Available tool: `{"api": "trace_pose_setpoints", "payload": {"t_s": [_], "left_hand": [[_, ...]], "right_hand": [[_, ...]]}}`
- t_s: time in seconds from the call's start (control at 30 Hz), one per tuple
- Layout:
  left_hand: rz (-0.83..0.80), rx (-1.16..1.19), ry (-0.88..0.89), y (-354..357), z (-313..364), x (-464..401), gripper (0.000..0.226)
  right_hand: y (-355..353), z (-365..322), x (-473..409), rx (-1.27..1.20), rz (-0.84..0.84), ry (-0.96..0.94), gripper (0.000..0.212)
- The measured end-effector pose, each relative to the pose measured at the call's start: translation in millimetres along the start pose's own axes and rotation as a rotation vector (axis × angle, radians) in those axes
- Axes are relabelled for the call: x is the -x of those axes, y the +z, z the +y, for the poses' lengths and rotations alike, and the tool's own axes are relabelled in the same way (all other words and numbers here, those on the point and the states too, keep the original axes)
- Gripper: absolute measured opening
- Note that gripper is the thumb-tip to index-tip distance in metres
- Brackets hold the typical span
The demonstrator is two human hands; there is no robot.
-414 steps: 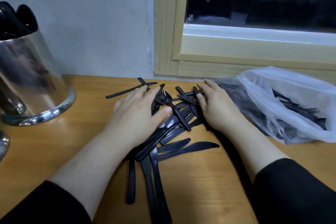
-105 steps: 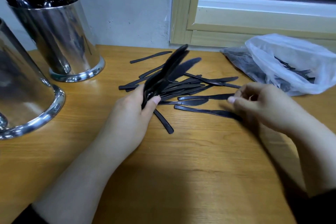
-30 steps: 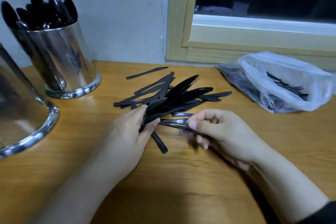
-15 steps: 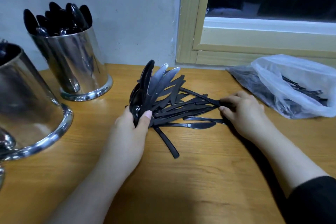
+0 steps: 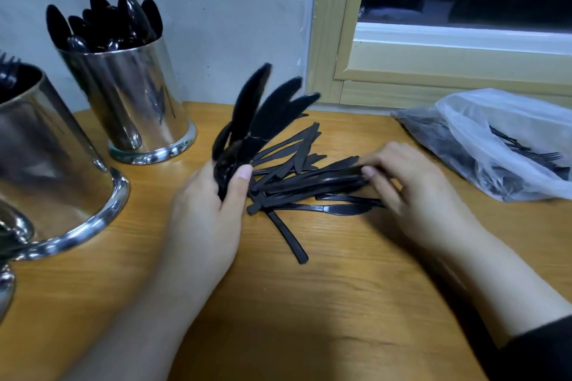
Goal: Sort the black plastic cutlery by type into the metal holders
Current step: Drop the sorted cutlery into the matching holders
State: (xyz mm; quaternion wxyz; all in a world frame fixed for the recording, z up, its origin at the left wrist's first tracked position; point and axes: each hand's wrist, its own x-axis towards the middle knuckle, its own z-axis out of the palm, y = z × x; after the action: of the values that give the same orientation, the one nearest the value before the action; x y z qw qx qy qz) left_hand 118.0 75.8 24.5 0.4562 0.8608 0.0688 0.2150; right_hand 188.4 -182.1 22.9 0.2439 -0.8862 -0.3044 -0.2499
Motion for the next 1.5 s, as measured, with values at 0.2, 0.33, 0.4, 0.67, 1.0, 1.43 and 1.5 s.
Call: {"api": "trace_pose_setpoints", "payload": {"t_s": [0.2,0.33,0.4,0.67,1.0,1.43,1.5], "left_hand": [[-0.395,-0.151,0.028,2,-3,0,0.012],[-0.189,-0.024,-0.123,0,-13,-11,0.027],[-0.046,0.004,-0.194,-2,-20,-21,0.026],[0.049,0.066,-0.249,-1,-35,-34,0.039],[0.075,0.152,-0.21,-2,-34,-32,0.026],[-0.286,0.092,-0.113,3,-22,-24,0.032],[-0.355,0.027,-0.076,8,-19,-26,0.032]], "right_hand": [[18,-34,-2,-0.065,0.044,-0.028,0.019],[25,-28,-6,-0.198,0.104,0.356,0.036],[28,-23,-20,-0.124,-0.015,0.365,0.042],[107,6,-141,0.049,-0.567,0.158,0.058],[97,-3,-92,0.002,-0.593,0.096,0.055],[-32,-44,71,0.052,0.008,0.814,0.062],[-32,-48,88,0.126,-0.164,0.957,0.084]]}}
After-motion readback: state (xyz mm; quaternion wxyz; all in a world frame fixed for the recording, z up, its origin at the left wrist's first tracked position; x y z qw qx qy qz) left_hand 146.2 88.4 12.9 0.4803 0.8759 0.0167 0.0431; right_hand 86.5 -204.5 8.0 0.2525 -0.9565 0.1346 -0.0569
